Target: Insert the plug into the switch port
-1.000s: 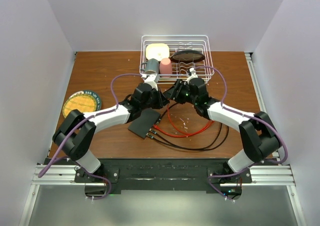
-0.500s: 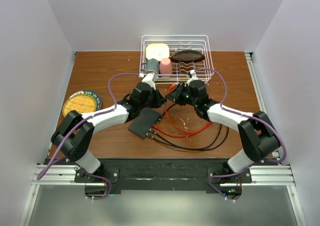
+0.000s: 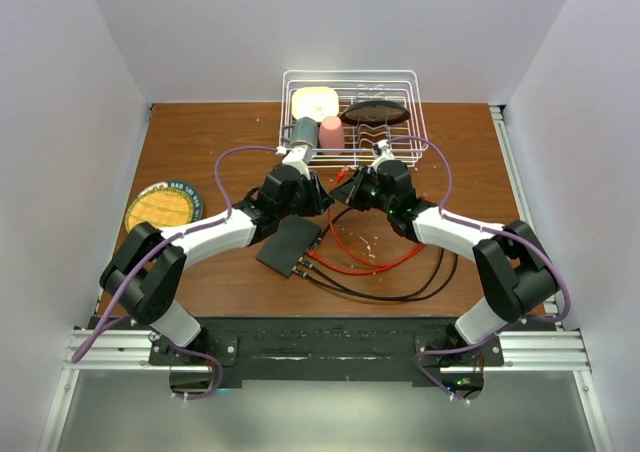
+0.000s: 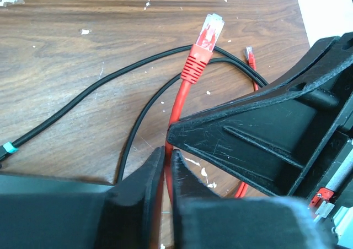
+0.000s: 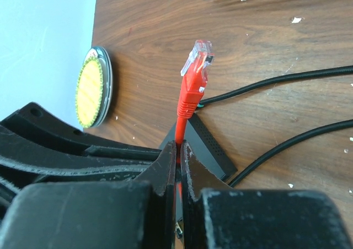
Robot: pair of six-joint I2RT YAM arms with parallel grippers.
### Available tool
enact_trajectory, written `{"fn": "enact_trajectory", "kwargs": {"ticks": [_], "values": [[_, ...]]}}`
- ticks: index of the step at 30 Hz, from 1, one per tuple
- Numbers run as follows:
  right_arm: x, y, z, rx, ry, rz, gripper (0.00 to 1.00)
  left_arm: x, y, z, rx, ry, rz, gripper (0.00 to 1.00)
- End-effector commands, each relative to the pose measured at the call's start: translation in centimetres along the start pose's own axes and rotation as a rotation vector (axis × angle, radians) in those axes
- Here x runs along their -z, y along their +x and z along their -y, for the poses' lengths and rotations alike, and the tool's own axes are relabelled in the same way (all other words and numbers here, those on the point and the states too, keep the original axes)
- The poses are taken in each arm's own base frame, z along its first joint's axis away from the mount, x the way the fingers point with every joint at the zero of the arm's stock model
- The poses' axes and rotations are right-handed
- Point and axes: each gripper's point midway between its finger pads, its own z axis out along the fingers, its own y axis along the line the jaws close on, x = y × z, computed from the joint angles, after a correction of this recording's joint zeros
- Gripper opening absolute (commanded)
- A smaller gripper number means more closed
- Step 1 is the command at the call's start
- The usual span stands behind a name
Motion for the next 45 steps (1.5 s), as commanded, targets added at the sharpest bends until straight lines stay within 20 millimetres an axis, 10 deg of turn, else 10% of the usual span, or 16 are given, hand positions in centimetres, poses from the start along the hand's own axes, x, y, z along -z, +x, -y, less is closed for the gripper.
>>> {"fn": "enact_trajectory", "kwargs": {"ticks": [1,6,14,23,45], "values": [[0.7,-1.6,-2.6,0.096,-0.051,0.033,0.00,1.5,-2.9,2.2,-0.035,0.082,0.090,0.43],[0.9,-1.6,-2.5,0.244,-0.028,-0.021,0.00,2.7,-4.1,-0.6,-0.044,-0.017,0.089,0.72],[2.1,0.0,-1.7,0.481,-0.023,-0.186,0.00,5.7,-9.0,-3.7,-0.050,0.068,0.144,0.75],[4.2,2.1,-3.2,0.611,-0.164,-0.302,0.00,5.6,-8.5,2.0,-0.175,0.442,0.059,0.68],[6.1,2.8,-5.9,0.633,-0.286,-0.311,0.00,4.5,-5.1,5.4,-0.132,0.717,-0.048,0.50]]}}
